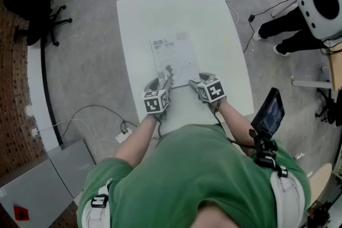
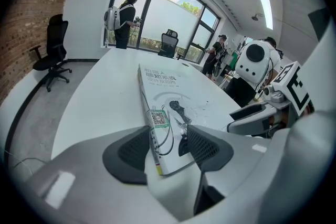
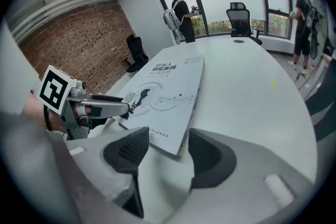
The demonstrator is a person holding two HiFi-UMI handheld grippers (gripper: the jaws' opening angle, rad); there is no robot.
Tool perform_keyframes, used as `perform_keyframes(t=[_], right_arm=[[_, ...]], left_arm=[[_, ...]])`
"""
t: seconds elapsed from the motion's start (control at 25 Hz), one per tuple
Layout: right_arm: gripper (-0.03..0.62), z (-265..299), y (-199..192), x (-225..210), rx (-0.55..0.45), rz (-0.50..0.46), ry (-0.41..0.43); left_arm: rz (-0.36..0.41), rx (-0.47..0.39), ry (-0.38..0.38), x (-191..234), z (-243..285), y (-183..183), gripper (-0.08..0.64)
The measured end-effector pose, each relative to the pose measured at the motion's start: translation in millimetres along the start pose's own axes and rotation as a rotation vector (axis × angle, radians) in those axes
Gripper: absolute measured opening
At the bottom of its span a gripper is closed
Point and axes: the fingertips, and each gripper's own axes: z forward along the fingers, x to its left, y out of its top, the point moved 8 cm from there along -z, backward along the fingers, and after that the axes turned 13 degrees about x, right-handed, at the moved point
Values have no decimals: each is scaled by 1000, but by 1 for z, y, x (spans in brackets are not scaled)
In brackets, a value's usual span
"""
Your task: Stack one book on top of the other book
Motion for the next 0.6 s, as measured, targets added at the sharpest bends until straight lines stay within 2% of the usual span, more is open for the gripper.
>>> perform_keyframes(t=[0.12, 0.24, 0.44, 0.6], right_arm=[[241, -9, -5, 3, -57, -16, -62], [241, -28, -11, 13, -168, -14, -143], [235, -63, -6, 36, -323, -76, -246], [195, -83, -11, 57, -422, -99, -283]], left_arm=[[37, -32, 50, 2, -6, -4, 198], [75, -88, 88, 5, -26, -10, 184], [185, -255, 141, -1, -65, -4, 116], [252, -352, 130, -17, -87, -9, 47]])
